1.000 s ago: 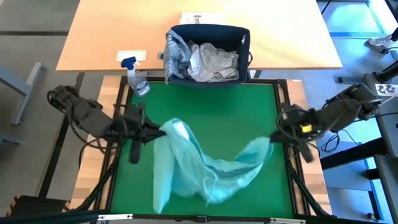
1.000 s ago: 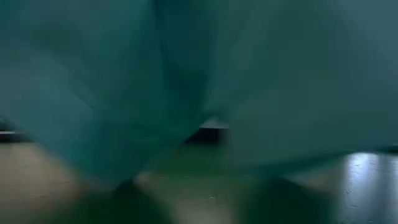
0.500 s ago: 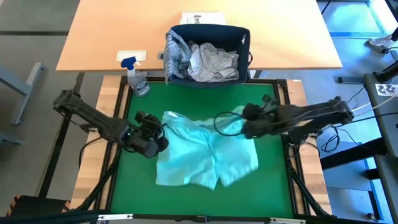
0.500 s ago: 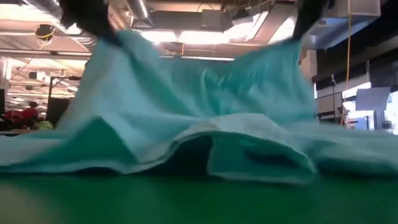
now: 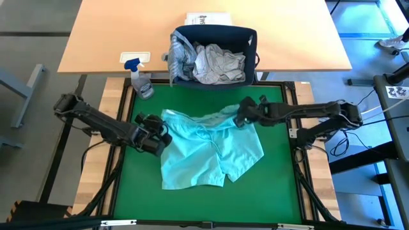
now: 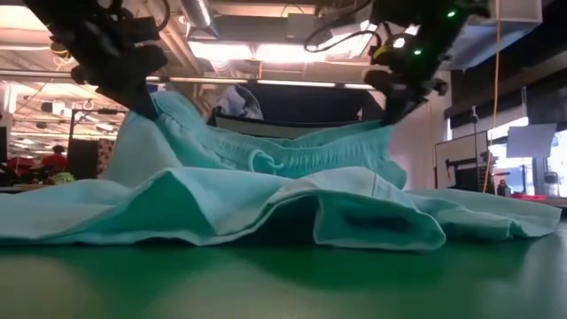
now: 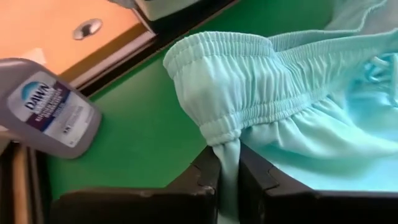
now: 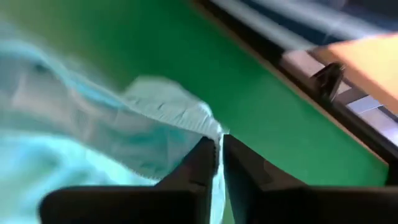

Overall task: Fold laundry
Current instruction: Remove the blue short from the blue laundry bin, then fold the blue short

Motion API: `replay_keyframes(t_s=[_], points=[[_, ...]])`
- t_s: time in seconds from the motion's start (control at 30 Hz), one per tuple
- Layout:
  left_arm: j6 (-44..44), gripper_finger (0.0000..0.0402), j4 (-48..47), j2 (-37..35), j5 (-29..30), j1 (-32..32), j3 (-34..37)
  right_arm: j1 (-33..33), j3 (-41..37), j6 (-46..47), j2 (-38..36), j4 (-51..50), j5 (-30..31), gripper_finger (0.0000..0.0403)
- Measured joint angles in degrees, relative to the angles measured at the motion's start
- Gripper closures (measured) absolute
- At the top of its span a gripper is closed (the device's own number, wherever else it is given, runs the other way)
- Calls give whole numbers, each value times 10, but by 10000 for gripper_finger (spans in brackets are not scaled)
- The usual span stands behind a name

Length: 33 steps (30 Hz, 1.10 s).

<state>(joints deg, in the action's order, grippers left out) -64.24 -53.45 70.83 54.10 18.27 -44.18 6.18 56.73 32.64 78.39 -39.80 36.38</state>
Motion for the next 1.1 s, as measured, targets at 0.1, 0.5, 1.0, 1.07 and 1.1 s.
replay_keyframes(t_s=[0.1,0.5,1.0,1.07,1.1], points=[[2,333,0,0,4,-24,0,41,0,-17,0,63,-6,320],[93,231,31,-4,-190,-30,-102,76,48,-106,-27,-104,-280,220],[74,247,334,167,-360,54,-40,-144,-177,96,-39,114,-276,223],[70,250,356,204,-375,63,-40,-166,-205,124,-39,149,-275,223],[64,251,361,223,-382,68,-40,-177,-216,139,-39,164,-274,223]])
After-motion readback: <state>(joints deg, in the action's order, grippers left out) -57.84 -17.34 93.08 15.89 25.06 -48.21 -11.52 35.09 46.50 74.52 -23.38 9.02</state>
